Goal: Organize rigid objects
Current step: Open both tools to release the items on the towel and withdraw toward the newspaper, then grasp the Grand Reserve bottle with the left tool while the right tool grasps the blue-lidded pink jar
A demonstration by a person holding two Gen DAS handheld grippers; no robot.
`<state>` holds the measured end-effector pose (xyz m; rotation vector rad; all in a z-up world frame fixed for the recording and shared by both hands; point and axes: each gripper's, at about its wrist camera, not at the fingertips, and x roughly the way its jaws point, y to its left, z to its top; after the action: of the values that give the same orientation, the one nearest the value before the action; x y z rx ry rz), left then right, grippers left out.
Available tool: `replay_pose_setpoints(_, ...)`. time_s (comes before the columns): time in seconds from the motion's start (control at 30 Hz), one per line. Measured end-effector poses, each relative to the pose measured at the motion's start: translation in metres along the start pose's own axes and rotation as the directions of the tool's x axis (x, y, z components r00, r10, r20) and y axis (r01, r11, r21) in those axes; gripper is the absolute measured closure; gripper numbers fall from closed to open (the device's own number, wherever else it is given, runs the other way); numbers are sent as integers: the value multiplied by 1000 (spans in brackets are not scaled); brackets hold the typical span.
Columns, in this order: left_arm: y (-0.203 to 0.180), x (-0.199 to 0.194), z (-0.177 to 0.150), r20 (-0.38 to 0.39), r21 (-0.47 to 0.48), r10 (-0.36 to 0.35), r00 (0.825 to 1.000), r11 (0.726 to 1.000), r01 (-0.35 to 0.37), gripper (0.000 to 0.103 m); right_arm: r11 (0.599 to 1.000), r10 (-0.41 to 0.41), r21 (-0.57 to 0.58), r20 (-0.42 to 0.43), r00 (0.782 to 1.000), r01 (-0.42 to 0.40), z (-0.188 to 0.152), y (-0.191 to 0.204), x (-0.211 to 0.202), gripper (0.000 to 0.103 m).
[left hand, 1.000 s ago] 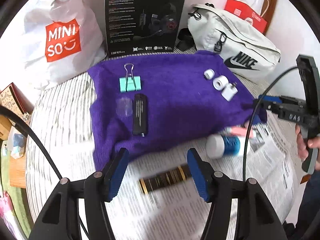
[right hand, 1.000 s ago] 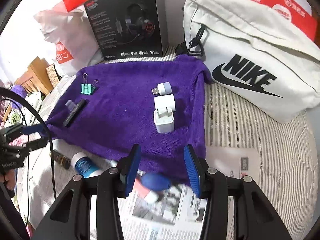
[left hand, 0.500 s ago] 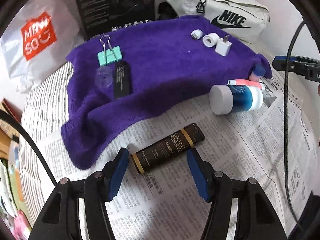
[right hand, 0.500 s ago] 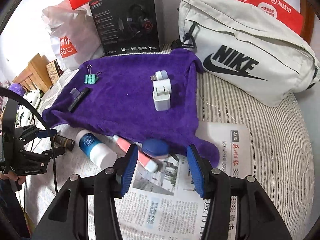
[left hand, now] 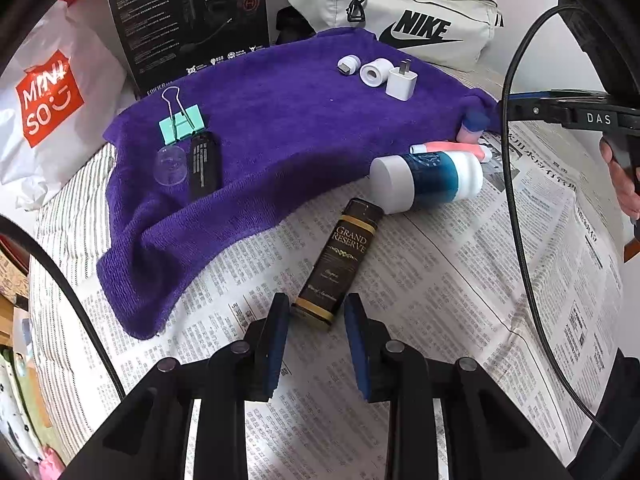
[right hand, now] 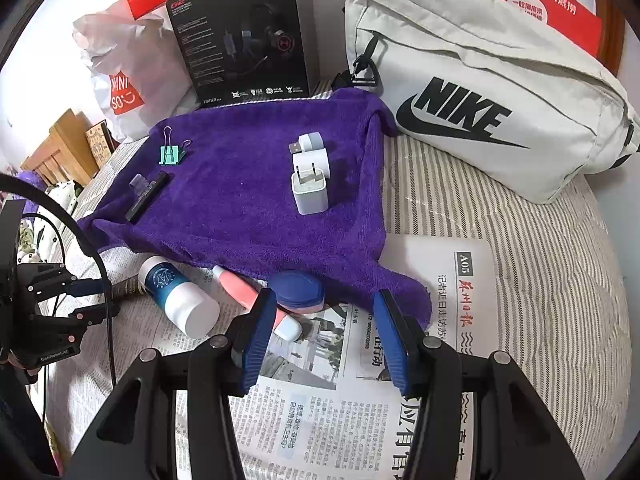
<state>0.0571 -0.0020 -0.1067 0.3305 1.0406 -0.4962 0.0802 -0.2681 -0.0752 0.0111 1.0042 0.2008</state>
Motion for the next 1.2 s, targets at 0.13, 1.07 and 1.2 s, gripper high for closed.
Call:
replay_pose_setpoints(0.13,-1,5,6,-2,25,-11,1000,1000,11,74,1000,4,-3,-4,1000,-4,-1,0,1,52)
replay_pose_setpoints(1.07,7,6,8,-8,-108,15,1000,994,-16,77,991,91,-98,-50,995,-96,-18,20,9,52)
replay_pose_setpoints(1.2,6,7,9,-9,-102,20,1000,995,-21,77,991,84,-98,-65,994,-90,-18,18,18,52)
